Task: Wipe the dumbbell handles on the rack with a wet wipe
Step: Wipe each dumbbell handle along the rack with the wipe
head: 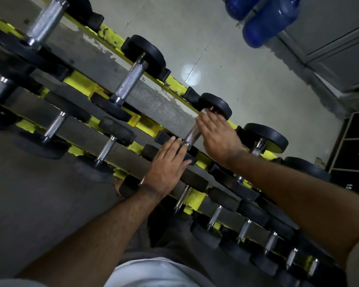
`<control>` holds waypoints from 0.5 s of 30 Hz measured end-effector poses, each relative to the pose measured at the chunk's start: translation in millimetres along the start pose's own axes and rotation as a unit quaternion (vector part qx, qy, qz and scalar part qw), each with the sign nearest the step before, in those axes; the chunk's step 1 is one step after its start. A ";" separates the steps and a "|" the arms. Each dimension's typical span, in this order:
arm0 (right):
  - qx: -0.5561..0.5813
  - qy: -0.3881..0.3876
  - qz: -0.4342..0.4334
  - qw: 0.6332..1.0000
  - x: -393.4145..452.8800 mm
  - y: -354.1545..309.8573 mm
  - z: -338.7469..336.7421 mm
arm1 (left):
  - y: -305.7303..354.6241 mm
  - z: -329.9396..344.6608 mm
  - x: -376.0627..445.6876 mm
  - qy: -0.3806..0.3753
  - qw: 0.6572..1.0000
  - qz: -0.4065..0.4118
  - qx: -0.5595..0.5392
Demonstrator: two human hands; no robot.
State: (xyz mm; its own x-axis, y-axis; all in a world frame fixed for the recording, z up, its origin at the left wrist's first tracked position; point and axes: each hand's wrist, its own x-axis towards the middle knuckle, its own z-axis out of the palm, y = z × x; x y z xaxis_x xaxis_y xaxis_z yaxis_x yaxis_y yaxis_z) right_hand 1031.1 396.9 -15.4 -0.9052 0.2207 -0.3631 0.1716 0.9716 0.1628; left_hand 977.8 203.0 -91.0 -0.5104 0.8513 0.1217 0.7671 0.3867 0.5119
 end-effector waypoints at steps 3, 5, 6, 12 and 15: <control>-0.004 -0.025 -0.090 0.996 -5.4 -16.8 9.5 | 2.4 0.2 -1.0 -0.008 1.000 -0.001 -0.002; 0.001 0.002 -0.080 0.997 4.1 0.3 2.2 | 3.1 -1.3 -0.6 -0.009 1.000 0.000 -0.009; 0.009 0.005 -0.046 0.999 9.1 7.7 -4.2 | 3.0 -2.8 -0.4 -0.006 1.000 -0.003 -0.017; 0.083 -0.009 -0.146 0.986 -4.2 -17.1 6.4 | 3.7 -10.7 0.8 -0.035 0.996 -0.028 -0.073; 0.091 0.027 -0.074 0.993 6.3 7.2 1.7 | 2.2 -16.3 3.3 -0.046 0.985 -0.092 -0.140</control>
State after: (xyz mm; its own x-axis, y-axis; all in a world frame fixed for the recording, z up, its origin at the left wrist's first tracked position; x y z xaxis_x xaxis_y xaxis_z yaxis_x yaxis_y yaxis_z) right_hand 1027.3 405.5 -18.1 -0.9446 0.0743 -0.3196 0.0978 0.9935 -0.0583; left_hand 971.5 200.9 -75.6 -0.5838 0.8092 -0.0660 0.5208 0.4356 0.7342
